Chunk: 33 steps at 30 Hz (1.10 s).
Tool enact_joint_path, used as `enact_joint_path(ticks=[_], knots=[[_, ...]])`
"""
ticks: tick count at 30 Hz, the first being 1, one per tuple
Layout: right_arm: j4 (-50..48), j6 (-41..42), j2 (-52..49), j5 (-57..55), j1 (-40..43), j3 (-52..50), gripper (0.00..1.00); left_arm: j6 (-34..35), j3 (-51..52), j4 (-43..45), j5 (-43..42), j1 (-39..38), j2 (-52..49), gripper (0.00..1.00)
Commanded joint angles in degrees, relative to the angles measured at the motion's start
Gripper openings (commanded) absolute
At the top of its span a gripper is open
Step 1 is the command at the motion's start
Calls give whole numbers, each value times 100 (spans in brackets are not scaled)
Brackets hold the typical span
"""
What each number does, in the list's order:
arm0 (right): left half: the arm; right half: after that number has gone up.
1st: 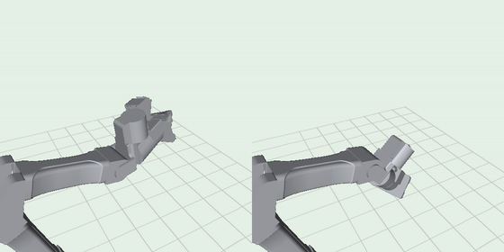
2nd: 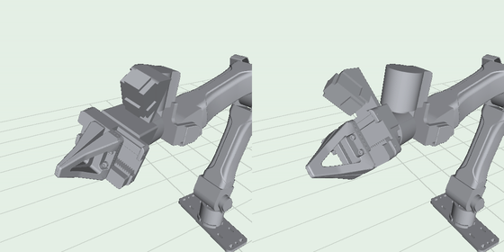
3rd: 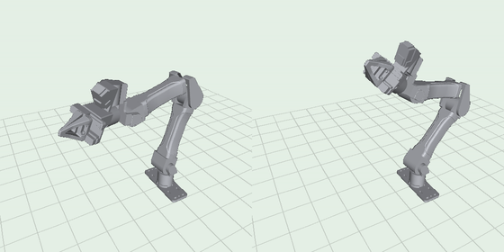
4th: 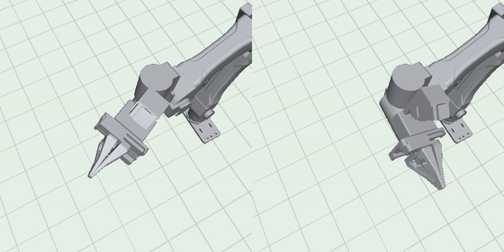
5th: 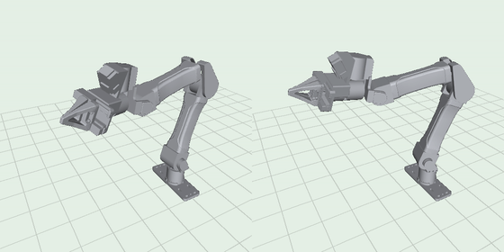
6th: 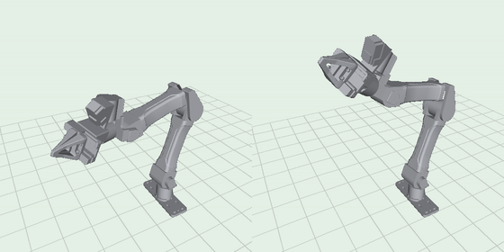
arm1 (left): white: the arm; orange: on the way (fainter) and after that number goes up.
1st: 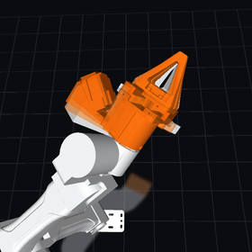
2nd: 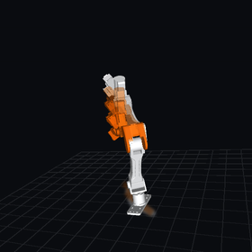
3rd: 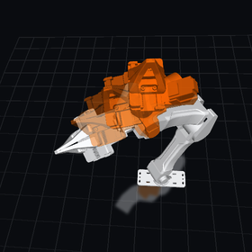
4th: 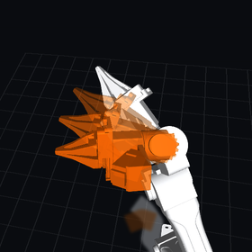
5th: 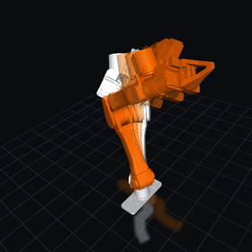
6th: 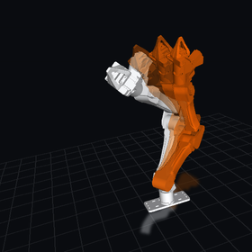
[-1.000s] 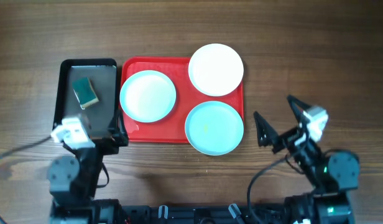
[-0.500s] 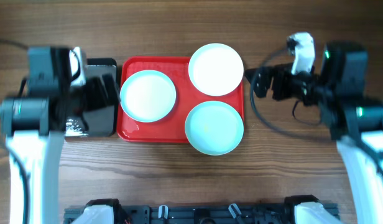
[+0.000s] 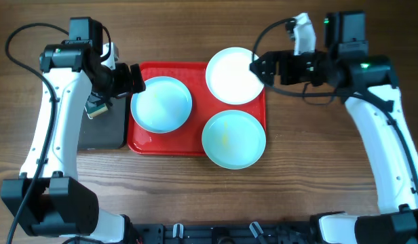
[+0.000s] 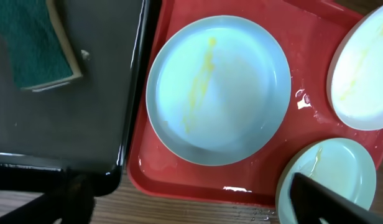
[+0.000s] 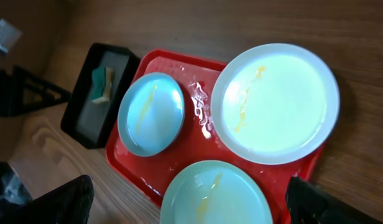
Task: Clean dirty plates on tray and stack at the side
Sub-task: 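Move the right gripper to the rim of the upper-left light-blue plate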
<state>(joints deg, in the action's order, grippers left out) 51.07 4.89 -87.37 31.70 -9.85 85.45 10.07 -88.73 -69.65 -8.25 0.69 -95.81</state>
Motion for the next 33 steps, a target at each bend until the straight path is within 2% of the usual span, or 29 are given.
enact_joint_path(ticks=[1, 3, 5, 8, 10, 13, 16, 17, 18, 20, 22, 26, 27, 29, 31, 33], knots=[[-37, 323, -243, -715, -671, 136, 100, 490, -223, 50, 306, -9, -13, 83], [-46, 573, -428, -1281, -1169, 210, 100, 1185, -531, -264, 1102, -4, -11, 83], [70, 752, -680, -1665, -1519, 483, 100, 1460, -890, -610, 1506, -4, -11, 85], [820, 977, -1427, -2227, -1878, 1460, 100, 2035, -1266, -1014, 2138, 15, -11, 87], [1443, 970, -2083, -2297, -2013, 2277, 100, 2396, -1320, -1158, 2448, 142, -9, 92], [2111, 933, -3021, -2264, -2124, 3252, 100, 2389, -1318, -1215, 2415, 542, -26, 93], [1687, 719, -3497, -1554, -2133, 3368, 100, 2387, -1318, -1196, 2417, 892, -26, 93], [1491, 765, -3620, -1303, -2133, 3368, 91, 2387, -1316, -1182, 2417, 975, -33, 93], [1370, 776, -3689, -1165, -2133, 3368, 74, 2385, -1316, -1182, 2417, 1012, -39, 94], [1128, 955, -3801, -1220, -2166, 3368, 31, 2380, -1274, -1161, 2420, 1047, -79, 93], [892, 1209, -3943, -1329, -2201, 3329, 19, 2343, -1176, -1110, 2417, 1047, -109, 91], [811, 1207, -4275, -1410, -2361, 3307, 19, 2015, -885, -876, 2406, 1047, -173, 91], [811, 1207, -4380, -1421, -2409, 3307, 30, 1978, -820, -824, 2415, 1047, -173, 91], [861, 1453, -4564, -1668, -2474, 3307, 37, 1725, -699, -680, 2339, 1047, -173, 93], [927, 1644, -4747, -1838, -2514, 3305, 38, 1427, -584, -535, 2144, 1047, -173, 93], [938, 1644, -4933, -1838, -2535, 3305, 38, 1434, -542, -529, 2135, 1047, -184, 89]])
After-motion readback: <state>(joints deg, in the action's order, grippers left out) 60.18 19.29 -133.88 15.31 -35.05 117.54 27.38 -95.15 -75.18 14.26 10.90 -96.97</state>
